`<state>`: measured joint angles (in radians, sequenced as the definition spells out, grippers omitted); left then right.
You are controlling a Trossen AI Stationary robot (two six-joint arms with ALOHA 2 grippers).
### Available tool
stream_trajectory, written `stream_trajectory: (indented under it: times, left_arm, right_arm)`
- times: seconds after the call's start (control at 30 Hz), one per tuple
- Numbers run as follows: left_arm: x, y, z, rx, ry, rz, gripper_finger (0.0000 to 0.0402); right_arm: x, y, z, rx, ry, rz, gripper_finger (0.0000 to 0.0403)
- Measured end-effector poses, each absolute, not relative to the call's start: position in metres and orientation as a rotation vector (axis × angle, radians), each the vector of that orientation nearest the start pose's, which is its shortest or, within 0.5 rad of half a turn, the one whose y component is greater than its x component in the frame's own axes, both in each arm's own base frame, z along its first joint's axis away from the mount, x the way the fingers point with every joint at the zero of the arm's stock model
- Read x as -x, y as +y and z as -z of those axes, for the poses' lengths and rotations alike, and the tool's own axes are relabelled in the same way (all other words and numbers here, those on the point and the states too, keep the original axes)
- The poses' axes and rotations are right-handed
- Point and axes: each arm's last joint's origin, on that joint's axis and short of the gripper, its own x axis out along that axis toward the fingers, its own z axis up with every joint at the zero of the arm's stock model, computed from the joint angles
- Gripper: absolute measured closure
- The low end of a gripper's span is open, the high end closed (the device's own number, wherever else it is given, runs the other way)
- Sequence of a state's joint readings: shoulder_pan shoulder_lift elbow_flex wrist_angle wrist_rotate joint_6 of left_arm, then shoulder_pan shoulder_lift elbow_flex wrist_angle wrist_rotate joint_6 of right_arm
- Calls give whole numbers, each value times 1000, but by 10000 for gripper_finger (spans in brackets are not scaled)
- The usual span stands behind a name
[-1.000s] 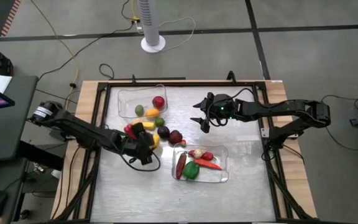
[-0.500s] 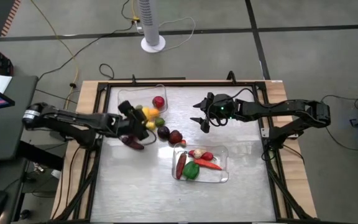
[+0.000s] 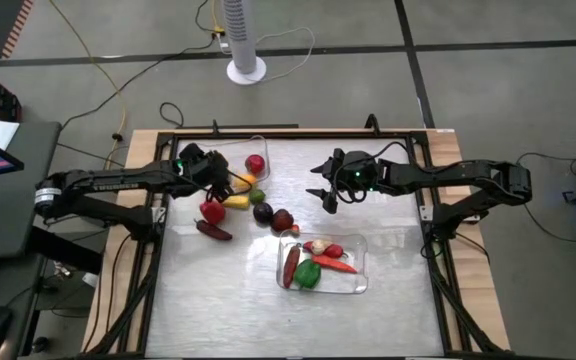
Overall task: Sort produce into baskets
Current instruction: Put the yellow lemon into the top transparent bin, then put the purple onion into the bottom transparent bin
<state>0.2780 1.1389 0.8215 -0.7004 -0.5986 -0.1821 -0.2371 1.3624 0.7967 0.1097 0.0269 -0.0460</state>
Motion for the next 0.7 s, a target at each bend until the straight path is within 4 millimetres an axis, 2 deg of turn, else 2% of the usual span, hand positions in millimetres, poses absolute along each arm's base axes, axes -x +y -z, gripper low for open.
stream_trajectory:
  times: [0.23,0.37,0.5,0.7]
  left_arm:
    - [-195,75,-246,-52,989,-855,76]
    - [-198,69,-248,32,1011,-656,73]
    - [-205,51,-248,119,1003,-432,73]
    - [-223,12,-236,-26,1038,-329,73]
  right_arm:
    - [-283,-69,-239,-3,461,249,78]
    - [-283,-69,-239,-3,460,249,78]
    - [-283,-69,-239,0,461,248,78]
    - [-283,-69,-239,-1,461,248,78]
